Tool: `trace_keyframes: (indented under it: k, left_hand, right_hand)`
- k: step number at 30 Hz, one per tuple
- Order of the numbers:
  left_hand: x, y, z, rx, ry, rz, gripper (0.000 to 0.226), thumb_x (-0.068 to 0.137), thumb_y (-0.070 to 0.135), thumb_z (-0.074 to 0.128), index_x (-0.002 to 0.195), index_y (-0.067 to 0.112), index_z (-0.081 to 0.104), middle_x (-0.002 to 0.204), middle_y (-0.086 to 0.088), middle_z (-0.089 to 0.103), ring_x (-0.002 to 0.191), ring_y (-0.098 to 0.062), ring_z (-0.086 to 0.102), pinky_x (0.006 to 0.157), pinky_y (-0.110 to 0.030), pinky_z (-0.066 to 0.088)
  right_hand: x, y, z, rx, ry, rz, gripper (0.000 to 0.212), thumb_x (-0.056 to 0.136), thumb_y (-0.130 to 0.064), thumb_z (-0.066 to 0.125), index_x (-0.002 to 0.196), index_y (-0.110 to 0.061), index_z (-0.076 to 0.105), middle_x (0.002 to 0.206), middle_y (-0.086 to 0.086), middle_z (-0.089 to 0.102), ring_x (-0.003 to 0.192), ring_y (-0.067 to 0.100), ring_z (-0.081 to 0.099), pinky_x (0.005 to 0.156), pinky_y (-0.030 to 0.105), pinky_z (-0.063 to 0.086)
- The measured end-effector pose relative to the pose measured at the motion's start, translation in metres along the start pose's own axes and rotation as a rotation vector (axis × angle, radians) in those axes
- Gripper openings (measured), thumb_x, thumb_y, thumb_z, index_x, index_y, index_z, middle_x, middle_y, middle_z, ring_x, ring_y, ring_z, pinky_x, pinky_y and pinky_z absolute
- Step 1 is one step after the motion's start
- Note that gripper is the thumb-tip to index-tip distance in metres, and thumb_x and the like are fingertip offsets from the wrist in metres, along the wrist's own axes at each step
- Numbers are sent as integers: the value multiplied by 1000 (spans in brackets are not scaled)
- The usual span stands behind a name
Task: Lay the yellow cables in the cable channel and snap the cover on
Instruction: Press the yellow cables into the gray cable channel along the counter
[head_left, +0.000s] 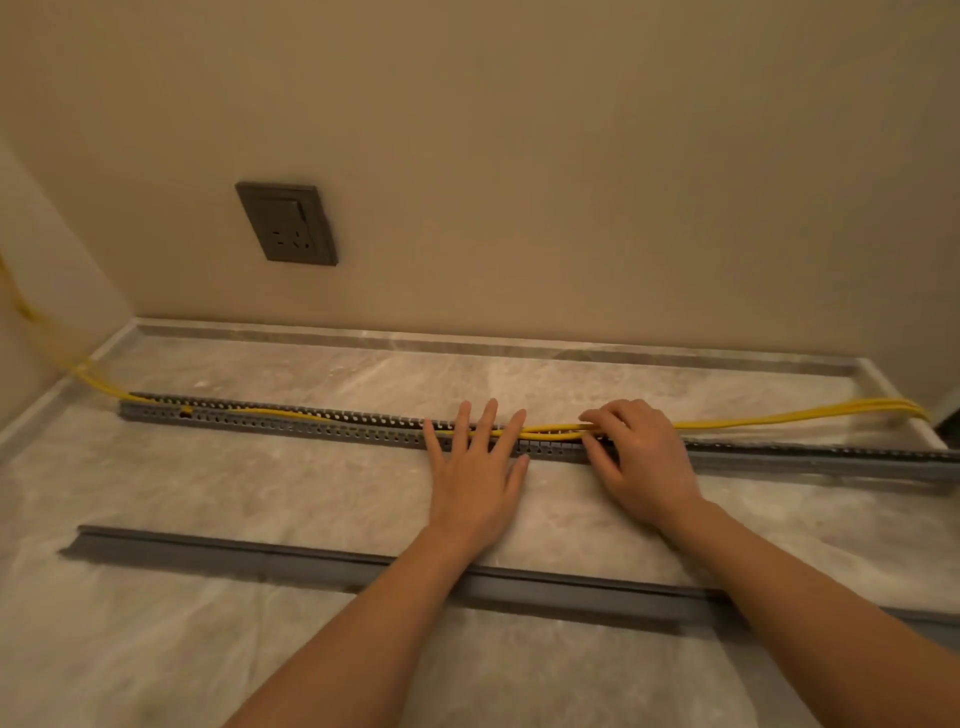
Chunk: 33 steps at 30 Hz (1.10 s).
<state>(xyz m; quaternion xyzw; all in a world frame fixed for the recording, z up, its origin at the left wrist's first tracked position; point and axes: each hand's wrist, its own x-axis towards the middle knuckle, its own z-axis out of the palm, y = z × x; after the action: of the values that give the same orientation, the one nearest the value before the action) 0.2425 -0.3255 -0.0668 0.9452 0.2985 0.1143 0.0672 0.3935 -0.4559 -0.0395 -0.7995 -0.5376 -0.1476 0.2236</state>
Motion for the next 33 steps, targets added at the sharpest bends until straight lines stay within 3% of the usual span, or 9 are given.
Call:
trace_keyframes:
  k: [6, 12, 22, 33]
  left_hand:
    - [1, -2, 3, -31, 27, 19, 51, 95, 51, 17, 145, 44, 11, 156, 8, 14, 145, -19, 0, 110, -53, -14]
    - [0, -2, 3, -42, 45, 18, 50, 96, 50, 17, 145, 46, 8, 156, 10, 13, 145, -18, 1, 111, -50, -14]
    - [1, -1, 6, -21, 57, -4, 52, 94, 54, 14, 145, 45, 11, 156, 10, 14, 144, -18, 5, 113, -51, -9]
    - [0, 1, 2, -45, 42, 6, 53, 93, 55, 13, 144, 47, 5, 157, 8, 12, 144, -19, 3, 113, -53, -9]
  right_hand:
    - [-9, 8, -3, -119, -62, 77, 46, 87, -41, 39, 113, -13, 64, 97, 3, 67, 90, 24, 60, 81, 36, 44]
    - [-9, 8, 1, -144, -70, 114, 49, 87, -45, 37, 117, -14, 60, 96, 4, 63, 87, 24, 57, 81, 37, 42]
    - [-11, 17, 6, -23, 80, -70, 14, 83, -19, 67, 95, -13, 66, 84, 7, 57, 77, 24, 48, 68, 31, 35]
    - [-12, 14, 6, 44, 77, -125, 14, 78, -17, 71, 88, -7, 70, 80, 9, 60, 73, 26, 53, 64, 32, 40]
